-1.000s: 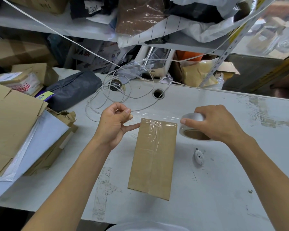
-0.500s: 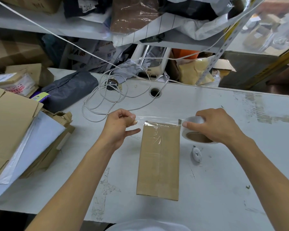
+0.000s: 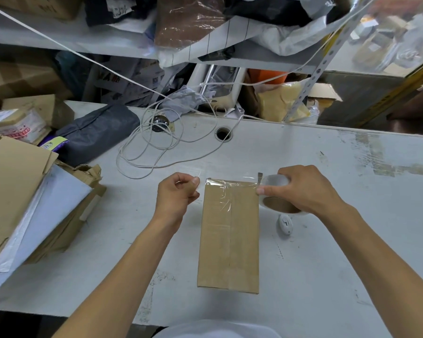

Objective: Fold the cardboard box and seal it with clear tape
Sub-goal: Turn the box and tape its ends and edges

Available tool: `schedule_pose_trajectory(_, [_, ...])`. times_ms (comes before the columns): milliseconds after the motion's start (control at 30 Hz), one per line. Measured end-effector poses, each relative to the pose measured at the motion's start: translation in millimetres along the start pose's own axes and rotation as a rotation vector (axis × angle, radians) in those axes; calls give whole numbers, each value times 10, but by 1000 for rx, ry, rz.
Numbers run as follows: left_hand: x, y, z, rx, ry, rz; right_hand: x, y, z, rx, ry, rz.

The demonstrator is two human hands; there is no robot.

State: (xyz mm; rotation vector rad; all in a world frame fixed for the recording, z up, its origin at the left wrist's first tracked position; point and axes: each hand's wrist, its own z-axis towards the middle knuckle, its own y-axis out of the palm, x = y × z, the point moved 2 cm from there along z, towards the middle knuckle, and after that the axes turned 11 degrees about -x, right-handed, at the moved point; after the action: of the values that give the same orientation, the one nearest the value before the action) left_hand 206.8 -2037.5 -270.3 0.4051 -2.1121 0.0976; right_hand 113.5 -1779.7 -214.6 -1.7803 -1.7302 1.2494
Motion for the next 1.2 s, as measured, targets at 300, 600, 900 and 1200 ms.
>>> schedule_pose_trajectory(300, [-169, 207, -87, 26, 95, -159, 25, 32, 20, -4, -13, 45])
schedule_pose_trajectory(600, [-145, 258, -158, 129, 187, -7, 33, 56, -5, 15, -10, 73])
schedule_pose_trajectory(900, [-46, 228, -303, 164, 290, 175, 22, 95, -27, 19, -11, 74])
schedule_pose_trajectory(1200, [-56, 201, -573, 3, 331, 478, 10, 116, -20, 12, -13, 76])
